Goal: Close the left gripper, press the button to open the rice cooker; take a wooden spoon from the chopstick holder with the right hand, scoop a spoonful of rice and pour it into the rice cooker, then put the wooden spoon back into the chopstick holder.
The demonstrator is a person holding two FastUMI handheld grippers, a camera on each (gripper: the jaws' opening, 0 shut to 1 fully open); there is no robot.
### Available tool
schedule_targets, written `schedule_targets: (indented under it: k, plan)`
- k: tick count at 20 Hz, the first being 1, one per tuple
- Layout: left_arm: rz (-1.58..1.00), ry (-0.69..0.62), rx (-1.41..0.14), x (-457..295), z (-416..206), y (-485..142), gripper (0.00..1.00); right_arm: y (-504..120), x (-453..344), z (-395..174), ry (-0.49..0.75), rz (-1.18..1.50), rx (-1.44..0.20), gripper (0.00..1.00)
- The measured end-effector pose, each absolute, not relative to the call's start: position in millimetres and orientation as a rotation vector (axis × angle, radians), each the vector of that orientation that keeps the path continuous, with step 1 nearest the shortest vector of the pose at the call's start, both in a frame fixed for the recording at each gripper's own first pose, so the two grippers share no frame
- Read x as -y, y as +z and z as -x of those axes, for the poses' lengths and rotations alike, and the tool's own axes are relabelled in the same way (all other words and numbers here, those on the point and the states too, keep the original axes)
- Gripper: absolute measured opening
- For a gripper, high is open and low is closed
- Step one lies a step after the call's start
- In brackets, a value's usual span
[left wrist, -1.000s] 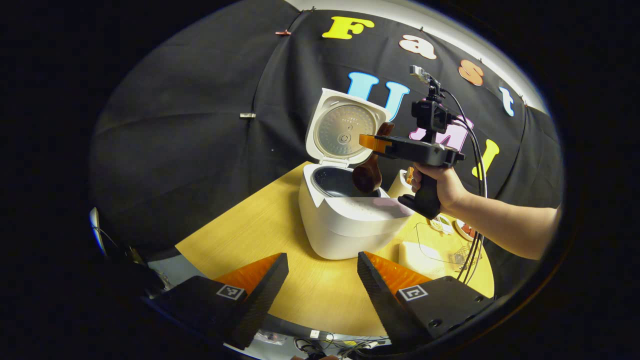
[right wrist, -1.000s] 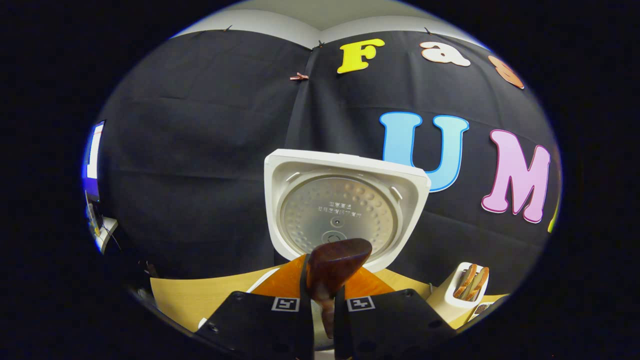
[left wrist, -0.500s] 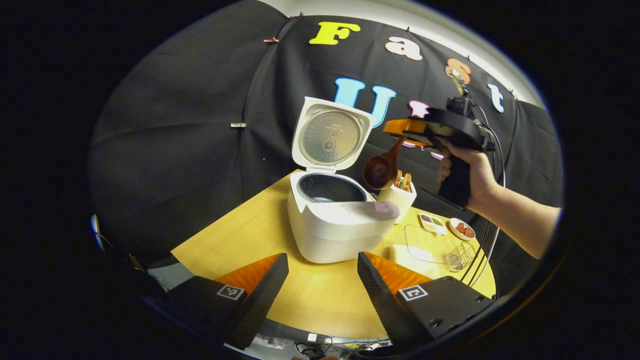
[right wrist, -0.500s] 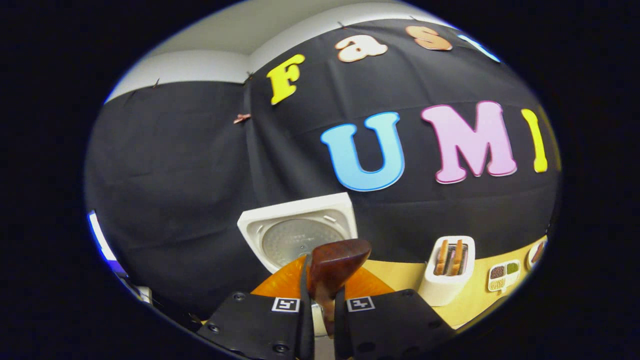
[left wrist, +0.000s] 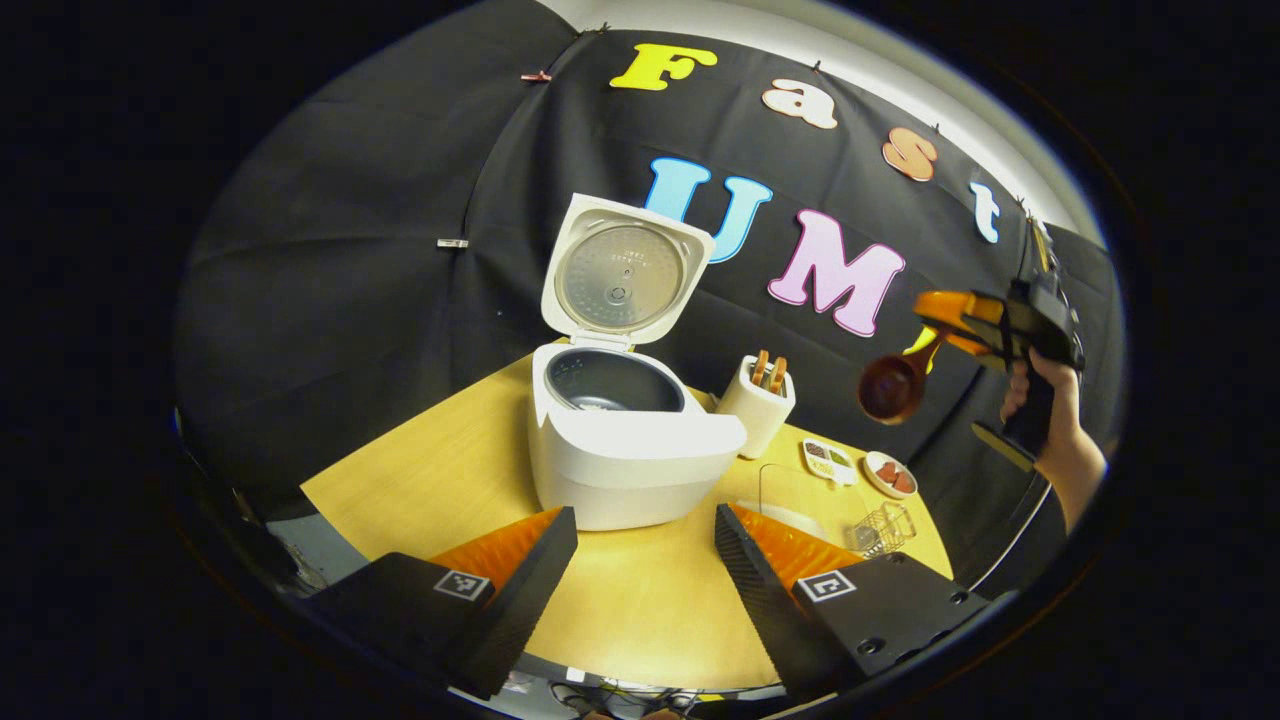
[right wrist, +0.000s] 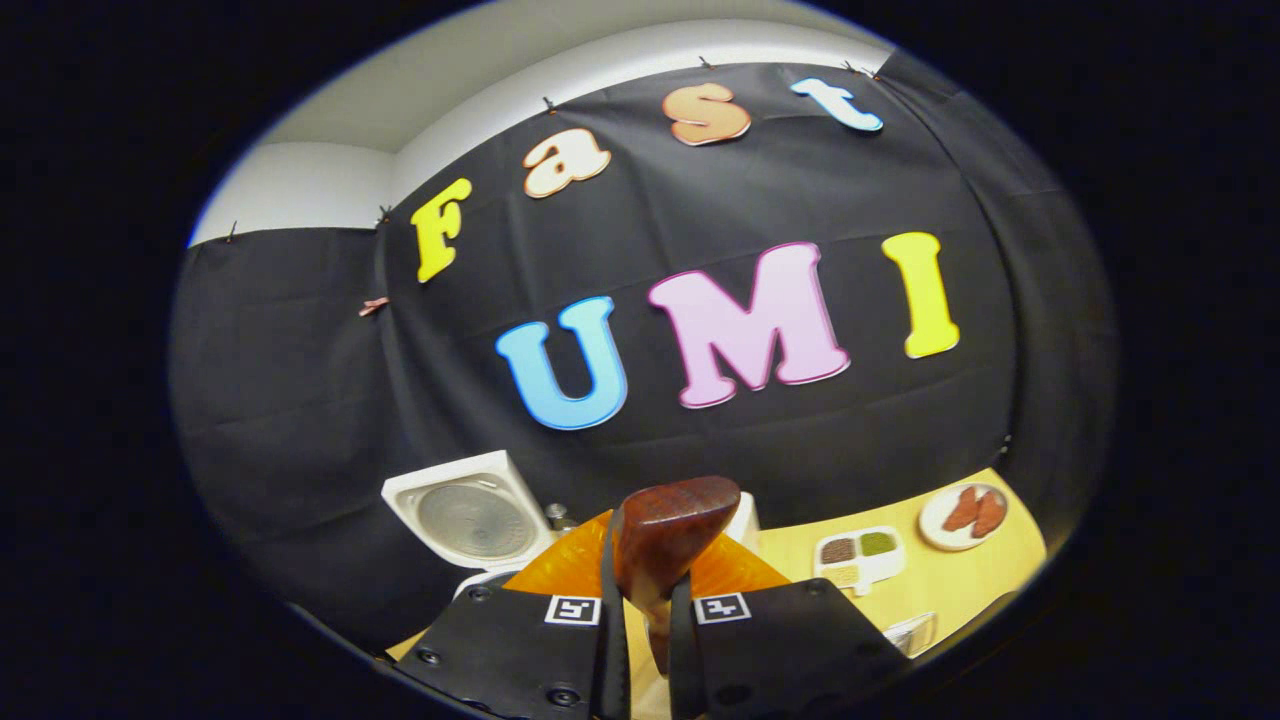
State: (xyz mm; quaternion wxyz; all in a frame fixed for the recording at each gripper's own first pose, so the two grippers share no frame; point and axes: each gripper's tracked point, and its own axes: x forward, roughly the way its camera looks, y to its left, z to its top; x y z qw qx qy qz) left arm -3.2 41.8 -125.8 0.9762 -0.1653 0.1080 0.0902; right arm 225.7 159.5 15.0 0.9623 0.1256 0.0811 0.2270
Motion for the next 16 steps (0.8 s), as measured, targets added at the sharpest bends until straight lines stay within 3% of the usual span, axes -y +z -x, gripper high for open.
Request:
schedule_targets:
  k: [7, 16]
  plan:
    - [0.273, 0.241, -0.207, -22.5, -20.6, -105.4, 0.96, -35.5, -5.3, -244.8, 0.246, -0.267, -0.246, 0.19]
    - [0.259, 0.375, -0.204, 0.1, -24.2, -78.3, 0.96, -156.6, 49.0, -276.8, 0.145, -0.394, -0.41, 0.19]
